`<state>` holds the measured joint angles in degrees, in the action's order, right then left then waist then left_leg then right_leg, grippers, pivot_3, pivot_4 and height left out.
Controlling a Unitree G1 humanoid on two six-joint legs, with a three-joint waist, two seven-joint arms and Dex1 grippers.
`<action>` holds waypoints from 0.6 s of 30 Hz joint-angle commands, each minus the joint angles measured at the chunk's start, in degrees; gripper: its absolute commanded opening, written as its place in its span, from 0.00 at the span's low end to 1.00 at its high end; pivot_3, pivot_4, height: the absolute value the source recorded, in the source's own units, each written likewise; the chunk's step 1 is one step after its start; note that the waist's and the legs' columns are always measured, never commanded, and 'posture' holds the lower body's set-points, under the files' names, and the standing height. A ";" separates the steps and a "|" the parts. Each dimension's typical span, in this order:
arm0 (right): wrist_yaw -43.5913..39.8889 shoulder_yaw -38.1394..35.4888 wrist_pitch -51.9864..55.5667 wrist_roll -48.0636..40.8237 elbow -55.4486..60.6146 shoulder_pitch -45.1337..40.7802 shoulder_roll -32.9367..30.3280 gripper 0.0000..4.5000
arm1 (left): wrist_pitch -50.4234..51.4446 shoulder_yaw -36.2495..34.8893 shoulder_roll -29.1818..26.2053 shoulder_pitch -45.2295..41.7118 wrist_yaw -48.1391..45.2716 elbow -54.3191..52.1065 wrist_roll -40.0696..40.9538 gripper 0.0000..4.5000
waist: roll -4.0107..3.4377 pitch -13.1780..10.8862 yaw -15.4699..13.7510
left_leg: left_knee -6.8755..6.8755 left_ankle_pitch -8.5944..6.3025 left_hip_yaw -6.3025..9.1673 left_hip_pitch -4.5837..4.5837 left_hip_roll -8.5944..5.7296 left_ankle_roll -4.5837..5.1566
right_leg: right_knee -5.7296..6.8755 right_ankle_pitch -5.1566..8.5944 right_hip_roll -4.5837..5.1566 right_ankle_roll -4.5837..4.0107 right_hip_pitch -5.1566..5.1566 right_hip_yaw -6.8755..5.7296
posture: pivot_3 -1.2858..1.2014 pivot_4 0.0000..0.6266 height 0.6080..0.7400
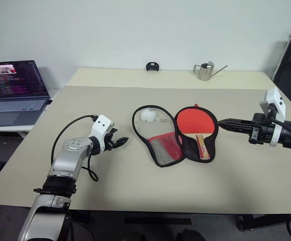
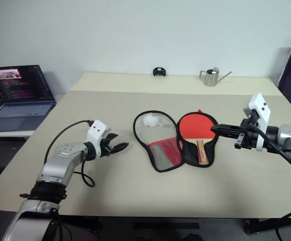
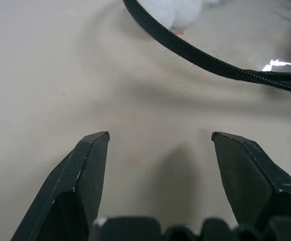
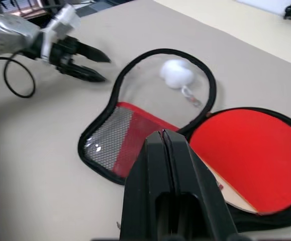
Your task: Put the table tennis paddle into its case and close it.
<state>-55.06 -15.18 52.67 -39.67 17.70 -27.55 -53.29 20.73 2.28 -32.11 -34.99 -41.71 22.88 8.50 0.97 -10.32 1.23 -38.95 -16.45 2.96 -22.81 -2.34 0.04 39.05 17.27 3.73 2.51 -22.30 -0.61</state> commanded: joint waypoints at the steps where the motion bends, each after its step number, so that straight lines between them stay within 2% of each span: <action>1: -0.70 -2.17 -1.03 -1.75 1.40 -0.54 -1.53 0.00 | -3.41 0.36 1.57 -3.40 1.04 4.03 -1.82 0.79 | 0.00 0.00 -0.03 | 0.00 0.01 0.00 0.00 0.00 -0.01 | -0.01 0.00 0.00 0.00 0.00 -0.01 | 0.52 0.24 1.00; 10: -3.78 -3.67 -1.41 -3.83 1.61 1.53 -4.86 0.00 | -5.62 2.30 7.96 -6.99 -0.36 9.91 -2.79 0.79 | 0.02 -0.01 -0.37 | 0.00 0.02 -0.02 -0.04 -0.03 -0.04 | -0.03 0.00 0.04 0.00 0.00 -0.02 | 0.52 0.24 1.00; 18: -4.93 -4.49 -2.54 -3.11 0.45 2.61 -6.89 0.00 | -4.59 2.99 12.43 -8.82 -2.54 7.44 -1.68 0.79 | 0.04 -0.01 -0.71 | -0.02 0.03 -0.01 -0.03 -0.03 -0.05 | -0.01 0.00 0.04 0.00 0.00 -0.03 | 0.52 0.24 1.00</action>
<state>-59.66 -16.97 51.47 -42.11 17.64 -24.60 -58.78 16.36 5.48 -20.01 -41.63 -43.68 32.99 5.98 1.01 -10.33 0.52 -38.97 -16.40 2.94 -22.85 -2.37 -0.04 39.04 17.27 3.77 2.51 -22.30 -0.64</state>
